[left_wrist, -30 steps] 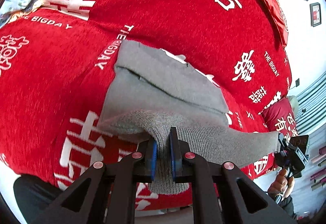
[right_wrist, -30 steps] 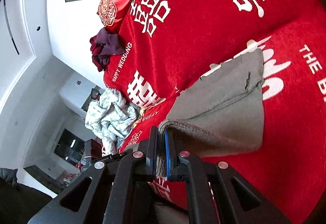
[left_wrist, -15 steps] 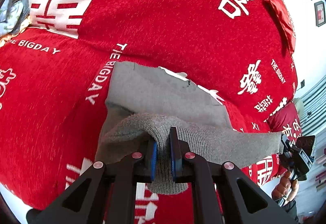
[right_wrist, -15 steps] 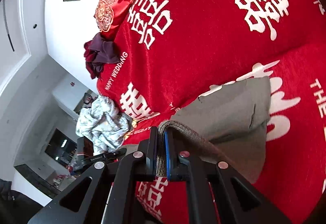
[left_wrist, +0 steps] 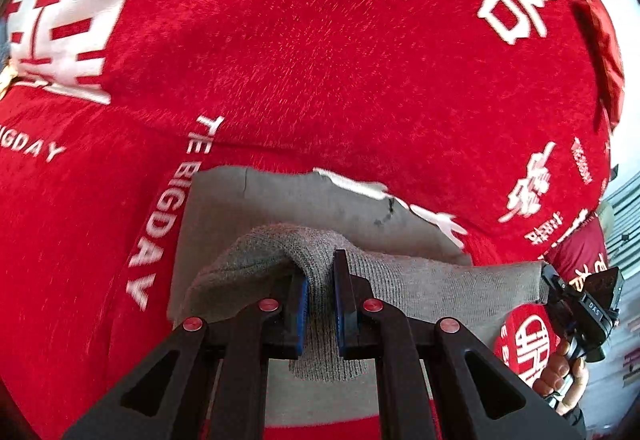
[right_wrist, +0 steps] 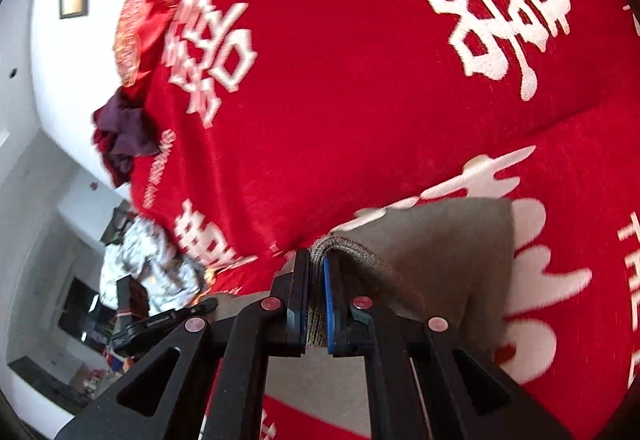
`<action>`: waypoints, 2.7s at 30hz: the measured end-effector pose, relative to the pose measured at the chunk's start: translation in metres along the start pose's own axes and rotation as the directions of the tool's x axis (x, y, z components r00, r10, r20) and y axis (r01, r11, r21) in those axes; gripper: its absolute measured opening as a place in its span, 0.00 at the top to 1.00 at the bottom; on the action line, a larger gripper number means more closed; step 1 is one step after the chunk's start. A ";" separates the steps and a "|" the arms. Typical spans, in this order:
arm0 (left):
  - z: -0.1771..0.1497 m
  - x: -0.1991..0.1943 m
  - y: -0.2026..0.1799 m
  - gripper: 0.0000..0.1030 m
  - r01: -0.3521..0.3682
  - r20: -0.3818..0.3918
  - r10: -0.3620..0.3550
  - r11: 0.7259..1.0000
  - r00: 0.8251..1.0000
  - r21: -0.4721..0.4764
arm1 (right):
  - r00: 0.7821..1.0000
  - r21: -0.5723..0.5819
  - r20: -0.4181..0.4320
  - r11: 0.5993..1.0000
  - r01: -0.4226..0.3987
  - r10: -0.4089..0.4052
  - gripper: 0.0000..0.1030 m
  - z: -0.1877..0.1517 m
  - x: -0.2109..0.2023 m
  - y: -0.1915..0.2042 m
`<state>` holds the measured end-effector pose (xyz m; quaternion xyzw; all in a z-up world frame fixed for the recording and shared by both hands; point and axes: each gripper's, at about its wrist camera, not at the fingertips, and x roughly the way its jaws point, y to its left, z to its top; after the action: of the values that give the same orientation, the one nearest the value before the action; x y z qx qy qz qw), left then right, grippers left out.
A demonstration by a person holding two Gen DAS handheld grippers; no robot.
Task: Fold small clothes
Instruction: 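Lift the held hem with both grippers and fold it toward the collar, then open both grippers and release the folded sweater onto the bedspread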
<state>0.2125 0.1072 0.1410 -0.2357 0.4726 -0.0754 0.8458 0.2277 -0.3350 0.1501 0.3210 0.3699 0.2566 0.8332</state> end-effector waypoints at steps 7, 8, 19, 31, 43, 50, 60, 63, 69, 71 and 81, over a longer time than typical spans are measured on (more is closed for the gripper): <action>0.024 0.079 0.014 0.89 -0.084 -0.106 0.080 0.996 0.991 -0.030 | 0.995 0.074 -0.047 0.993 0.096 -0.093 0.94 0.021 0.063 -0.041; 0.024 0.090 0.018 0.89 -0.103 -0.133 0.097 0.994 0.986 -0.043 | 0.992 0.082 -0.058 0.990 0.112 -0.108 0.94 0.021 0.072 -0.046; 0.038 0.097 0.075 0.08 0.104 -0.123 -0.168 0.906 0.978 -0.411 | 0.961 0.214 -0.115 0.939 0.270 -0.250 0.31 0.026 0.103 -0.089; -0.001 0.052 0.019 0.01 -0.232 -0.031 0.233 0.972 0.972 0.031 | 0.867 -0.217 -0.065 0.855 0.471 -0.494 0.31 -0.007 0.077 -0.017; -0.034 0.130 -0.018 0.00 -0.393 -0.028 0.418 0.873 0.908 0.288 | 0.754 -0.459 -0.255 0.762 0.456 -0.605 0.31 -0.050 0.153 -0.006; -0.039 0.124 -0.025 0.00 -0.420 0.013 0.436 0.859 0.900 0.293 | 0.716 -0.405 -0.145 0.701 0.587 -0.683 0.31 -0.040 0.136 -0.011; -0.024 0.138 -0.058 0.00 -0.427 0.008 0.451 0.838 0.892 0.341 | 0.730 -0.503 -0.201 0.708 0.496 -0.654 0.30 -0.052 0.220 0.032; -0.023 0.145 -0.046 0.00 -0.411 -0.023 0.438 0.859 0.899 0.305 | 0.724 -0.486 -0.208 0.712 0.507 -0.658 0.30 -0.052 0.226 0.020; -0.023 0.146 -0.050 0.00 -0.418 -0.032 0.448 0.855 0.893 0.307 | 0.676 -0.453 -0.148 0.657 0.603 -0.722 0.30 -0.033 0.210 -0.006; -0.018 0.146 -0.045 0.00 -0.426 -0.045 0.458 0.855 0.888 0.297 | 0.679 -0.410 -0.142 0.667 0.622 -0.720 0.30 -0.026 0.198 -0.018; -0.076 0.062 -0.081 0.00 -0.360 0.027 0.372 0.876 0.928 0.320 | 0.793 -0.503 -0.102 0.718 0.480 -0.601 0.29 -0.083 0.136 0.055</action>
<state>0.1903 -0.0103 0.0982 -0.0006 0.5051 0.0060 0.8630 0.2330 -0.1787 0.0853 -0.0414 0.4827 0.1180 0.8668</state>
